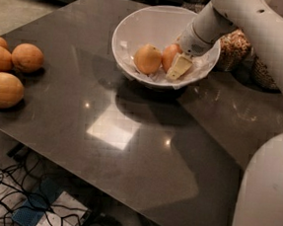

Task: Pick orange from white bowl

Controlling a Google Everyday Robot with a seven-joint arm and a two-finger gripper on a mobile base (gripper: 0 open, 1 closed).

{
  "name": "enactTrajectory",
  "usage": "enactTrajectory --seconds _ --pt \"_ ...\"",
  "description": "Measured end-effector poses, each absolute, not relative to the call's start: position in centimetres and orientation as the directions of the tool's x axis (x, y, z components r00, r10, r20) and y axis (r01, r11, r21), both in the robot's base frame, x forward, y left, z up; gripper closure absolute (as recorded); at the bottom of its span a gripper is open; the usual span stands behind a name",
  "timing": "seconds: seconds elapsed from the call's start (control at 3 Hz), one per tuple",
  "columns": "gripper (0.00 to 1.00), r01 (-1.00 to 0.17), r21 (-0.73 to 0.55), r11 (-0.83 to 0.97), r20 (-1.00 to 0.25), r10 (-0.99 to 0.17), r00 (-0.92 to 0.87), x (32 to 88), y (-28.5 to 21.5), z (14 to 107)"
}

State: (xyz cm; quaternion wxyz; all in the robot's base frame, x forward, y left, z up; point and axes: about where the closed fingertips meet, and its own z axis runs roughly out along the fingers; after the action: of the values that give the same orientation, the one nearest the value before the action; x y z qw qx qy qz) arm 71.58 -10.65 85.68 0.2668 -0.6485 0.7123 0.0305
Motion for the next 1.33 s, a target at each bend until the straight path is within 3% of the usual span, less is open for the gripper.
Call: enactTrajectory --seconds 0.33,1.0,1.33 --pt "0.51 -0.943 -0.293 0.159 -0.423 -0.906 -0.021 71.6 -10.6 85.2" --pt "0.97 -0.943 -0.293 0.159 -0.423 -0.906 -0.021 71.6 -10.6 85.6" --pt "1.00 -0.946 -0.288 0.149 -0.498 -0.867 0.015 71.0 -9.8 87.4"
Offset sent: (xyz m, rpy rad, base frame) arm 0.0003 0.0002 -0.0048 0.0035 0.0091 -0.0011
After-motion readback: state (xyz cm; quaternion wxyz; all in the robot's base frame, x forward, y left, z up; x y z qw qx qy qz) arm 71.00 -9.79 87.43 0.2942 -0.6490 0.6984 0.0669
